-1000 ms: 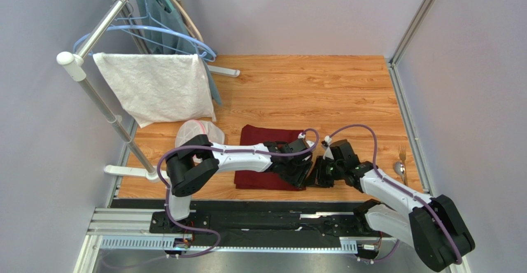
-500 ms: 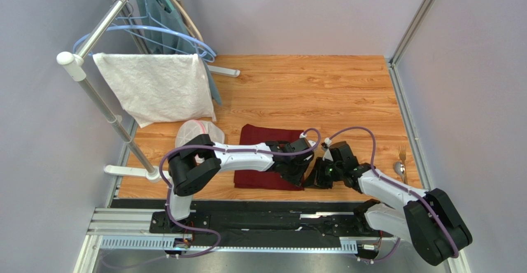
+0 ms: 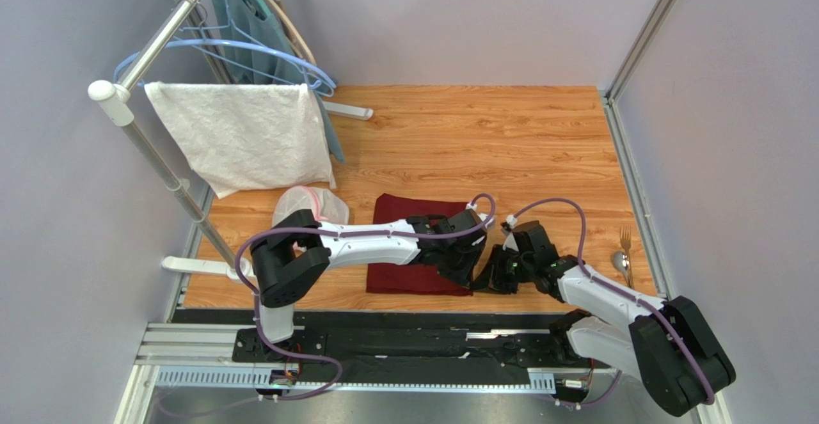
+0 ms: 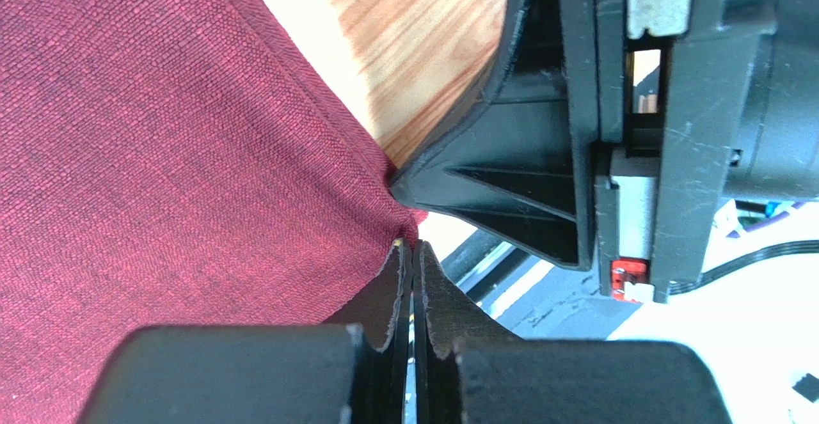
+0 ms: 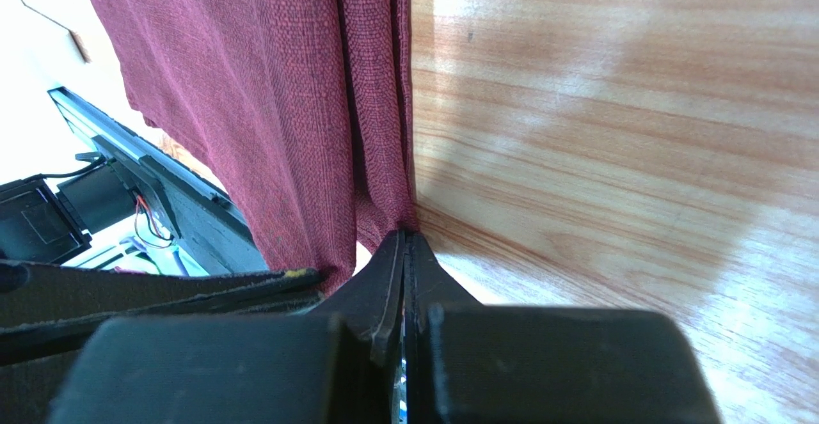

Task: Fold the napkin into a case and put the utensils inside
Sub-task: Smooth out the lower triangle-folded napkin at the center of the board.

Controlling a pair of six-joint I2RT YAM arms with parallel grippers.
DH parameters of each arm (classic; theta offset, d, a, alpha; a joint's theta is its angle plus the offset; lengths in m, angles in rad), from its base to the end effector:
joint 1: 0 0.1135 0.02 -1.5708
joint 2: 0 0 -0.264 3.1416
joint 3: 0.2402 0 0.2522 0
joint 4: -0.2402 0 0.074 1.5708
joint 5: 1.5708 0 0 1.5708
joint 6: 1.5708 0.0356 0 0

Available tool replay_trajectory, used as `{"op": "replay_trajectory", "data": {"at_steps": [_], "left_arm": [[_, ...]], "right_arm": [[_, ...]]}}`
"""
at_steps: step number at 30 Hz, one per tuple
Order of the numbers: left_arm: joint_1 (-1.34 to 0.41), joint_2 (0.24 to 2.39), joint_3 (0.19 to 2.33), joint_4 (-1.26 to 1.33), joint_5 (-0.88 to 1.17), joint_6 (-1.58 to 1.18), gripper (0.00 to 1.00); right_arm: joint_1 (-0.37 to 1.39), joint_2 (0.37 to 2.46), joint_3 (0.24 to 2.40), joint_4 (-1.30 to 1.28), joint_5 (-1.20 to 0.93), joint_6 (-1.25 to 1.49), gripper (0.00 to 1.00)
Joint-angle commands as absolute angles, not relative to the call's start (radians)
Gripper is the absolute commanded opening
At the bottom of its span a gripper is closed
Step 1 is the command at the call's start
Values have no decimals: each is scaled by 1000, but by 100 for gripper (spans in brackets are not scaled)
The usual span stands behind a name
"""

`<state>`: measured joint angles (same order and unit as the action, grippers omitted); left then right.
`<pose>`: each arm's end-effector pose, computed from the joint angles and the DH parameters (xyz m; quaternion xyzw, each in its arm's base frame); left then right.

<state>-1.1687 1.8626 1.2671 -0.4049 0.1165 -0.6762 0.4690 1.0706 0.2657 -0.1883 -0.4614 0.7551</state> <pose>0.1494 -0.3618 0.1866 0.2494 0.9251 -0.2576 0.1251 0.1393 0.0884 0.1215 0.0686 0.9329 0.3387 0.1010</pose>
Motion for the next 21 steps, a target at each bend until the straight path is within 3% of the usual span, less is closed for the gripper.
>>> {"op": "replay_trajectory", "data": {"at_steps": [1, 10, 11, 12, 15, 19, 21], "left_arm": [[-1172, 1882, 1296, -371, 158, -695, 0], [-1169, 1924, 1322, -376, 147, -678, 3], [-1169, 1915, 1318, -373, 152, -673, 7], [-1170, 1899, 1306, -374, 153, -672, 19], [-1167, 1797, 1301, -419, 123, -652, 40], [-1083, 1610, 1283, -446, 153, -623, 41], [-1031, 1557, 1243, -443, 176, -620, 35]], "right_arm": [[472, 1058, 249, -193, -426, 758, 0], [472, 1043, 250, -207, -423, 765, 0], [472, 1042, 252, -215, -422, 759, 0], [474, 1035, 256, -228, -410, 755, 0], [474, 1005, 297, -320, -364, 723, 0], [474, 945, 377, -475, -327, 690, 7], [476, 916, 431, -512, -319, 672, 11]]}}
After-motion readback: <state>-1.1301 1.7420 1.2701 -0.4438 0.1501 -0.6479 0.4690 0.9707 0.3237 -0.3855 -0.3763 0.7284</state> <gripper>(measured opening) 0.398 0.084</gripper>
